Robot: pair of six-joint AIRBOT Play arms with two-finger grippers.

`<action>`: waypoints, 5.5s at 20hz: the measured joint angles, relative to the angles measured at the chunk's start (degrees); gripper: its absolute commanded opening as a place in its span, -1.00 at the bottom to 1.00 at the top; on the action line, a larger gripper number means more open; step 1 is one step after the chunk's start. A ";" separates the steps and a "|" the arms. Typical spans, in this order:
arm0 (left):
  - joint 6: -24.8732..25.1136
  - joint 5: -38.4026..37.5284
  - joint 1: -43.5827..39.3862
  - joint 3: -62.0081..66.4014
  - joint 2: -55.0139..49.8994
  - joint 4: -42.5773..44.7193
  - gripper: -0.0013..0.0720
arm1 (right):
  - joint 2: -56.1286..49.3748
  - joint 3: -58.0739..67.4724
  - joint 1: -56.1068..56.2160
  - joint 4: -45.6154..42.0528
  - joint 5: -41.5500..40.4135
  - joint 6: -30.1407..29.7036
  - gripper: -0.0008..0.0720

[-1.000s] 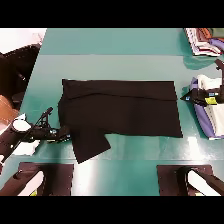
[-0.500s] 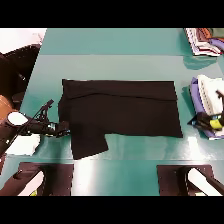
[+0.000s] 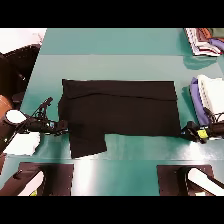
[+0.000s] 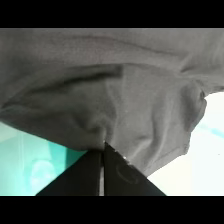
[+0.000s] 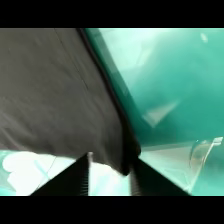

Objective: Fold the shirts.

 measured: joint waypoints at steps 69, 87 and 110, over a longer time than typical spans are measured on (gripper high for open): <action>-3.98 16.98 -32.35 52.89 -50.27 -0.87 -0.89 | -17.97 56.96 25.16 20.94 9.14 -4.26 -0.93; -5.95 12.52 -19.45 59.06 -40.09 8.07 -0.88 | -20.50 66.45 57.18 26.14 -4.02 -4.04 -0.93; -5.97 0.20 6.23 58.95 -17.38 19.74 -0.88 | -31.85 45.70 44.96 16.46 -6.27 0.04 0.54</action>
